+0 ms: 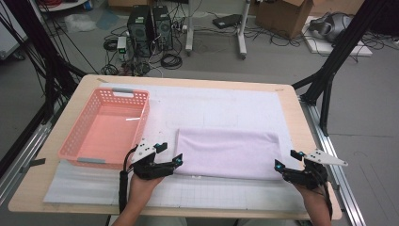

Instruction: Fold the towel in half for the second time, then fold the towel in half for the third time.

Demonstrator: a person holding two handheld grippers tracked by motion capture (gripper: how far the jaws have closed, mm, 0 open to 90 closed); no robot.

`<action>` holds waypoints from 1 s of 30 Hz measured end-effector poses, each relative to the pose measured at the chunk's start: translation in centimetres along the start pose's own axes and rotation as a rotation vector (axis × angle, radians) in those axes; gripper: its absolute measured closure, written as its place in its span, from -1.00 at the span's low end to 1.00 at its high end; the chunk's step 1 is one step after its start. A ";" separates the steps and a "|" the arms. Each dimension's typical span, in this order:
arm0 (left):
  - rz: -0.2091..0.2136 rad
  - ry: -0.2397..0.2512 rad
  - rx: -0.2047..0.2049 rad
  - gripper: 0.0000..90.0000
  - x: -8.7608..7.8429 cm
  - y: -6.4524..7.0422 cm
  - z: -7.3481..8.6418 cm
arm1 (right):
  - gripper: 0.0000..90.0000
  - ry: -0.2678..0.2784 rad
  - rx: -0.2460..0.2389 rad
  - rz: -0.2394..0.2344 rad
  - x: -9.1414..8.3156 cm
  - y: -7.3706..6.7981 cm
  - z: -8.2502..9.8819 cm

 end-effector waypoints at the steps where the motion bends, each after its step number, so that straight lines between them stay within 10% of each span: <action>1: 0.003 -0.003 0.003 -0.46 0.1 0.0 0.0 | -0.54 -0.002 -0.005 -0.001 0.1 0.0 0.0; 30: 0.023 -0.076 -0.033 -0.43 0.5 0.5 1.1 | -0.53 -0.032 -0.013 -0.017 0.9 -0.4 0.3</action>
Point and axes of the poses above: each handheld gripper's, and its own axes: x roughly forward along the jaws, z roughly out of its underside, y roughly to its right, the point moved 4 cm from there along x, roughly forward along the jaws, and after that the axes turned 4 degrees about x, right-handed, at the moved point
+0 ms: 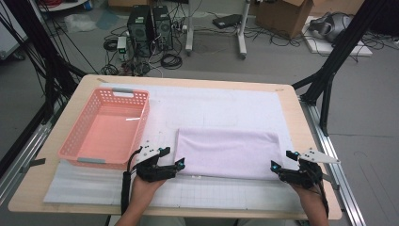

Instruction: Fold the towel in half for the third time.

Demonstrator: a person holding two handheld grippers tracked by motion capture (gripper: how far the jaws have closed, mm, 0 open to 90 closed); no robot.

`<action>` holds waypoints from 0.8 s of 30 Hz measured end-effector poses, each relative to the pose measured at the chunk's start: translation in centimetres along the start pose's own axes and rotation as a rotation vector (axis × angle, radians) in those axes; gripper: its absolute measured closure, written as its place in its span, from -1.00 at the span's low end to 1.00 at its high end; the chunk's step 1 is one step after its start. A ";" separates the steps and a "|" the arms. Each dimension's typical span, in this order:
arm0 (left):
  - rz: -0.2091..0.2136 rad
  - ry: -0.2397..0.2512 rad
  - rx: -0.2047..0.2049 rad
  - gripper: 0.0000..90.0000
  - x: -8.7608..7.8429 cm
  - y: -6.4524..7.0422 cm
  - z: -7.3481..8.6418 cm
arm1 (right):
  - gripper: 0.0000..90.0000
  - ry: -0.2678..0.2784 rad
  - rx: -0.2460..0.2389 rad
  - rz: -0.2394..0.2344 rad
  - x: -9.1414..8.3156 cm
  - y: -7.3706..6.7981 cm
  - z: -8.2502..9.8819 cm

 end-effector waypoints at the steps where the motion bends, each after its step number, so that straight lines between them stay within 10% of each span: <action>1: -0.001 -0.008 -0.006 -0.43 0.0 0.0 0.1 | -0.53 0.005 0.000 -0.002 0.0 0.0 0.0; 17: -0.021 -0.176 -0.055 -0.18 0.1 -0.1 1.4 | -0.53 -0.002 -0.012 -0.040 0.7 -1.5 -0.5; 24: -0.040 -0.238 -0.014 0.09 0.5 0.4 1.6 | -0.53 -0.005 -0.027 -0.054 1.0 -2.2 -0.6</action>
Point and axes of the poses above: each handheld gripper's, and its own axes: x roughly forward along the jaws, z roughly out of its underside, y roughly to its right, the point moved 4 cm from there along x, roughly forward along the jaws, and after that the axes turned 4 degrees about x, right-handed, at the moved point
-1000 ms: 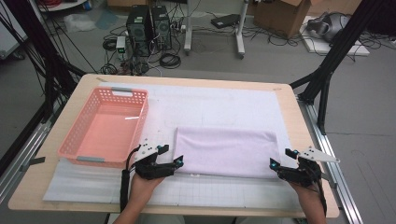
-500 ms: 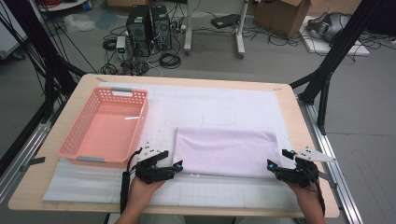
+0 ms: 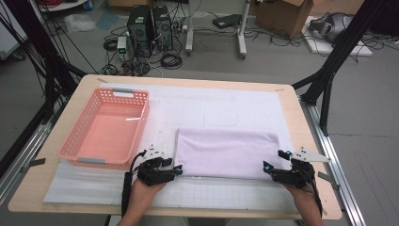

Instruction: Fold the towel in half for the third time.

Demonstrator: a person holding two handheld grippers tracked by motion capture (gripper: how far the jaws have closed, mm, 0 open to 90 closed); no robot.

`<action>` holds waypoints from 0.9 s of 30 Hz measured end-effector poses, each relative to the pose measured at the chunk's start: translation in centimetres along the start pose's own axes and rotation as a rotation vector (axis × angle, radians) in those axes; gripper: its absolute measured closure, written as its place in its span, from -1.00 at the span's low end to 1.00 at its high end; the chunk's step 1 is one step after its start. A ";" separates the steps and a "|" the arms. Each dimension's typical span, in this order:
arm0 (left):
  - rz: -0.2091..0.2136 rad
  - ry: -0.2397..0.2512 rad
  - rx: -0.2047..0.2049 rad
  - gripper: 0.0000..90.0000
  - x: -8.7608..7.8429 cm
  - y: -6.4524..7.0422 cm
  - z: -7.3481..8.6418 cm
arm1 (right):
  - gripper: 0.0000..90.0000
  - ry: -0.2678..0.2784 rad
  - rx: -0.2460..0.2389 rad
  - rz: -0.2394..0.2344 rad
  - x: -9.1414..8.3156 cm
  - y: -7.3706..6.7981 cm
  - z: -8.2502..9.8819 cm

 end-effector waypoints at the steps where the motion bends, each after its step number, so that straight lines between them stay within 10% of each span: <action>1: -0.016 -0.006 0.019 0.10 0.0 0.2 0.0 | -0.53 0.001 -0.008 0.001 0.0 -0.1 -0.1; 11: 0.028 -0.012 -0.009 0.71 0.1 0.9 0.2 | -0.53 0.004 -0.032 -0.045 1.3 -1.8 -1.2; 27: 0.057 -0.010 -0.079 0.72 -0.2 0.6 0.4 | -0.61 -0.003 -0.136 -0.162 6.7 -7.1 -5.9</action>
Point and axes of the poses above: each handheld gripper's, and its own axes: x roughly forward along the jaws, z roughly out of its underside, y roughly to its right, the point moved 4 cm from there along x, roughly forward along the jaws, and after that the axes turned 4 degrees about x, right-handed, at the moved point
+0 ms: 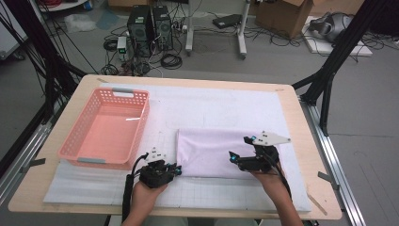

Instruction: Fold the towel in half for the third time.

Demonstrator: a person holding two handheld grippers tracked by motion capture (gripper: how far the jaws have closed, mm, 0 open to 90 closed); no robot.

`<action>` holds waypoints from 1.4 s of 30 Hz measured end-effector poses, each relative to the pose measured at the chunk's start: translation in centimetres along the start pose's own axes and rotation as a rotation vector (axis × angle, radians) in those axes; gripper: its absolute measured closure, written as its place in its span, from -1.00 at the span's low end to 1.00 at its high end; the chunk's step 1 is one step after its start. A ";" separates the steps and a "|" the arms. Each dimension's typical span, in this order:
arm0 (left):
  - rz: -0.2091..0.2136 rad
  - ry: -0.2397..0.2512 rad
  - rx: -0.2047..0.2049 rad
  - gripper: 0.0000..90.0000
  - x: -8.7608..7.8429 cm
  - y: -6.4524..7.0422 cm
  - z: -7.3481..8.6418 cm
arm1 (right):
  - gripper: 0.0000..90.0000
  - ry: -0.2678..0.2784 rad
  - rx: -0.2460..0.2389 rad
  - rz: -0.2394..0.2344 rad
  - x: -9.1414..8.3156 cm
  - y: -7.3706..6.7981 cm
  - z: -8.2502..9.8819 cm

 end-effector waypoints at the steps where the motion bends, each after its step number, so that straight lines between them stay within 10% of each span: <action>1: 0.004 0.000 -0.006 0.72 0.0 -0.1 0.0 | -0.61 -0.009 -0.005 -0.013 0.6 -0.2 -0.5; 22: 0.010 -0.004 -0.045 0.78 -0.1 -0.2 0.0 | -0.07 -0.234 -0.107 -0.135 13.7 -2.6 -5.8; 42: 0.027 -0.004 -0.068 0.79 -0.1 -0.4 0.0 | 0.35 -0.380 -0.149 -0.142 18.6 -3.2 -5.7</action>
Point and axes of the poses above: each handheld gripper's, and its own axes: x roughly forward along the jaws, z roughly out of its underside, y roughly to its right, the point moved 4 cm from there along x, roughly forward along the jaws, and after that the axes turned 4 degrees about x, right-handed, at the moved point
